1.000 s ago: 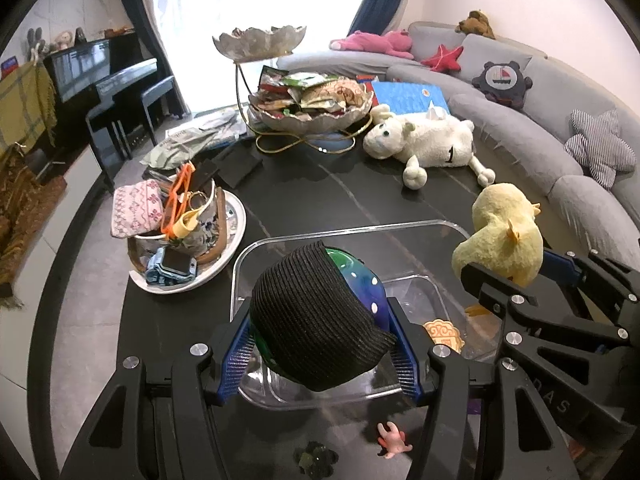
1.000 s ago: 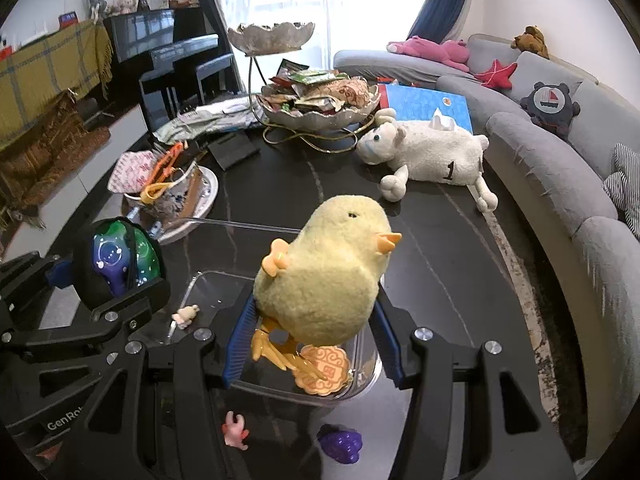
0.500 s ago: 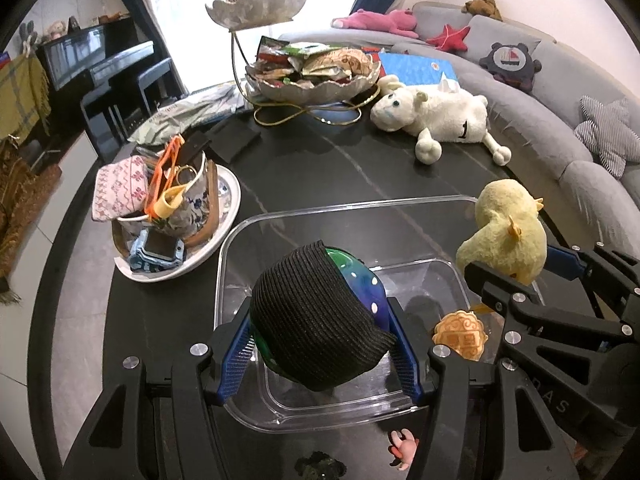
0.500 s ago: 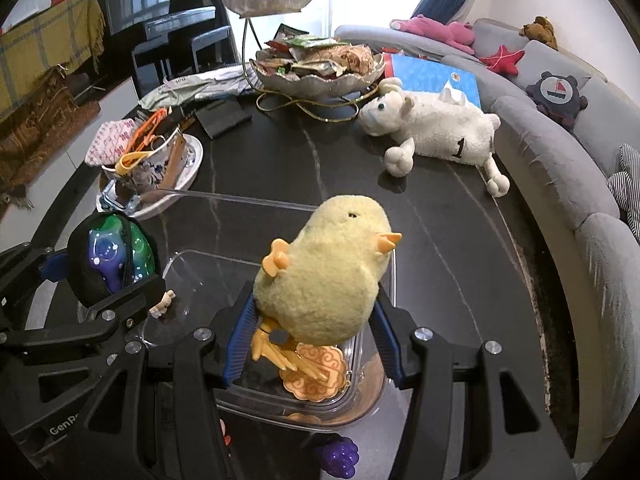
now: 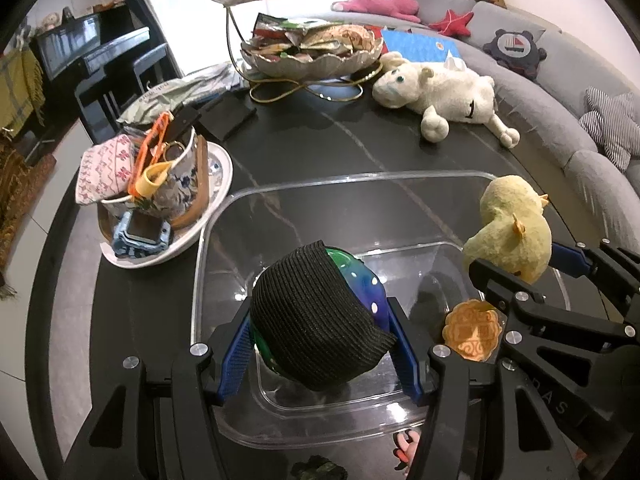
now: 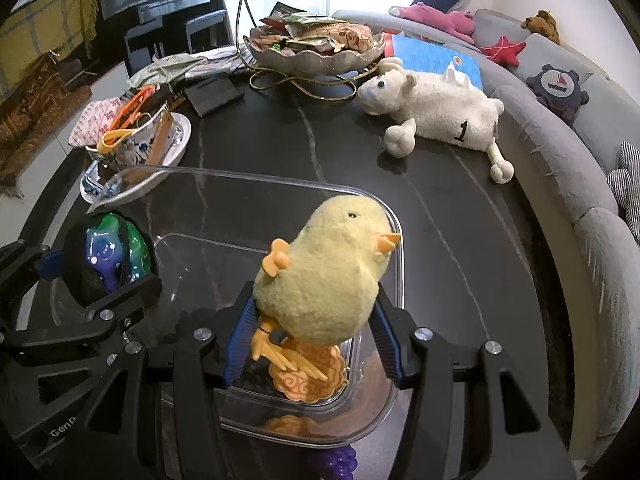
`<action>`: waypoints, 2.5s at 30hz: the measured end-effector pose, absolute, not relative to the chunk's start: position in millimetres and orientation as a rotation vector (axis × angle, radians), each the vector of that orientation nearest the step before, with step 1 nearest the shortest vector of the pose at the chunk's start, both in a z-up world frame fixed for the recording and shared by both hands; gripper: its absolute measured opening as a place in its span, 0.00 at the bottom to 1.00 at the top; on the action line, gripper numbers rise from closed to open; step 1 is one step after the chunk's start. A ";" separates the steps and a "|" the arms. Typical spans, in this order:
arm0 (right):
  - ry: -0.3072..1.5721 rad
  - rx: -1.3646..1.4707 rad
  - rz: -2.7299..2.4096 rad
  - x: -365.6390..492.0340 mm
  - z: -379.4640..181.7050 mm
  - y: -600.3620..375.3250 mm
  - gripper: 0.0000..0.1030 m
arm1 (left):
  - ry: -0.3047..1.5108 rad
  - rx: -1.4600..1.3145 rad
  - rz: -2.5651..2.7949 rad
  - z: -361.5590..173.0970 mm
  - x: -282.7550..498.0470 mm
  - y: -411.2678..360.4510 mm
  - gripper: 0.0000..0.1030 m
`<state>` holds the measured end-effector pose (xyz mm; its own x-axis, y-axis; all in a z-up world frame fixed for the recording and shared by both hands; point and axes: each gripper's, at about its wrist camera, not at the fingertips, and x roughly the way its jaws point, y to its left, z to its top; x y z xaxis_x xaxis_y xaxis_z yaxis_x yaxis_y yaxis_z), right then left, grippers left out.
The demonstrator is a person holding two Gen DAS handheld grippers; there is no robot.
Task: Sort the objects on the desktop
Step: 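Lower both held toys into the clear box and open both tools, then withdraw both open tools from the clear box back over the table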
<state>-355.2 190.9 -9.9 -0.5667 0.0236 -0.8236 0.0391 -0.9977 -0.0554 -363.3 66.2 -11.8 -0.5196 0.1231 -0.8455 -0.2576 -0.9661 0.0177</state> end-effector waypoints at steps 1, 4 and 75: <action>0.109 1.463 -2.771 -355.5 -11.0 191.0 0.49 | 0.203 -1.410 2.551 -13.1 -363.6 66.4 0.55; 0.130 1.460 -2.783 -355.4 -11.5 190.0 0.50 | 0.185 -1.439 2.542 -15.2 -365.0 65.4 0.57; -0.004 1.075 -2.873 -166.6 98.1 174.2 0.58 | 0.109 -1.126 2.766 106.6 -173.7 22.4 0.62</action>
